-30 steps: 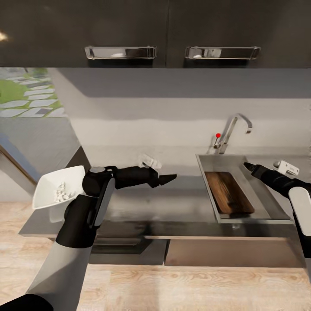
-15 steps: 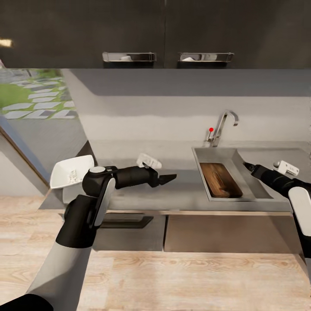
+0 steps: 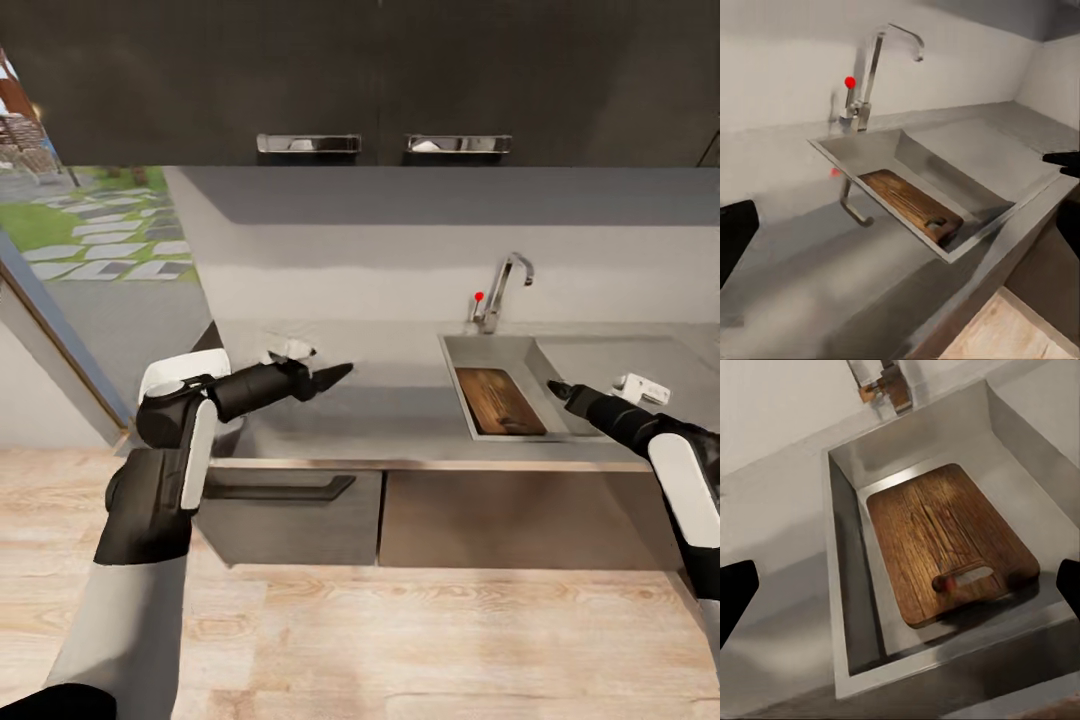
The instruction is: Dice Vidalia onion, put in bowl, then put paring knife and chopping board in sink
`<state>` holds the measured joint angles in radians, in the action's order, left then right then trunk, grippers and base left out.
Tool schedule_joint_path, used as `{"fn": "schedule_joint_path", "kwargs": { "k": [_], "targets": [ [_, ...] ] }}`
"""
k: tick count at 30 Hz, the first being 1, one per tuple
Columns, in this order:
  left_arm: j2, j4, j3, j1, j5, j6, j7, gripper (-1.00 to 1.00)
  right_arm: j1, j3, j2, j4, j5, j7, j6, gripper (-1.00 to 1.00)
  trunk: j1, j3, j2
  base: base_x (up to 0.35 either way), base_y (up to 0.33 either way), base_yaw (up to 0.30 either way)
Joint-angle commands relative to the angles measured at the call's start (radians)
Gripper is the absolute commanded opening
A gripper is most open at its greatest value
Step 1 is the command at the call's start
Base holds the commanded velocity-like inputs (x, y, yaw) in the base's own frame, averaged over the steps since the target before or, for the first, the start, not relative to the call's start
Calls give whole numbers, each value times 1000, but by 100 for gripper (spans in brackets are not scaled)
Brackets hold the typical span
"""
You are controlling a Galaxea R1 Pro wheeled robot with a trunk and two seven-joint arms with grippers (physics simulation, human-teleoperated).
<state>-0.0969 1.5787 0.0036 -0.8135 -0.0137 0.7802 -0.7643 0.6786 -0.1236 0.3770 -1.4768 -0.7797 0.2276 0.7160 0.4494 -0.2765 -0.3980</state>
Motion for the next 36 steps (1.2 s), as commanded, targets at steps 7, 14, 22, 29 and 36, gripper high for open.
{"fn": "schedule_joint_path", "kwargs": {
  "k": [7, 14, 22, 29, 36],
  "targets": [
    [-1, 3, 362, -1, 14, 11, 28, 100, -1, 97, 0, -1, 112, 12, 3, 100, 1, 9, -2, -1, 0, -13],
    [-10, 10, 348, -1, 69, 17, 273, 100, -7, 101, 0, -1, 146, 12, 3, 100, 1, 21, -2, 0, 0, -71],
    [-12, 9, 251, -1, 70, 20, 289, 100, -7, 104, 0, 0, 149, 12, 3, 100, 1, 34, -2, -265, 0, -75],
    [-10, 9, 213, -1, 70, 20, 290, 100, -7, 129, 0, 0, 151, 13, 3, 100, 1, 45, -2, -257, 0, -75],
    [-11, 3, 210, 22, 70, 28, 290, 100, -19, 132, -1, 0, 155, 14, 3, 100, 1, 56, -2, -48, 0, -76]
  ]
}}
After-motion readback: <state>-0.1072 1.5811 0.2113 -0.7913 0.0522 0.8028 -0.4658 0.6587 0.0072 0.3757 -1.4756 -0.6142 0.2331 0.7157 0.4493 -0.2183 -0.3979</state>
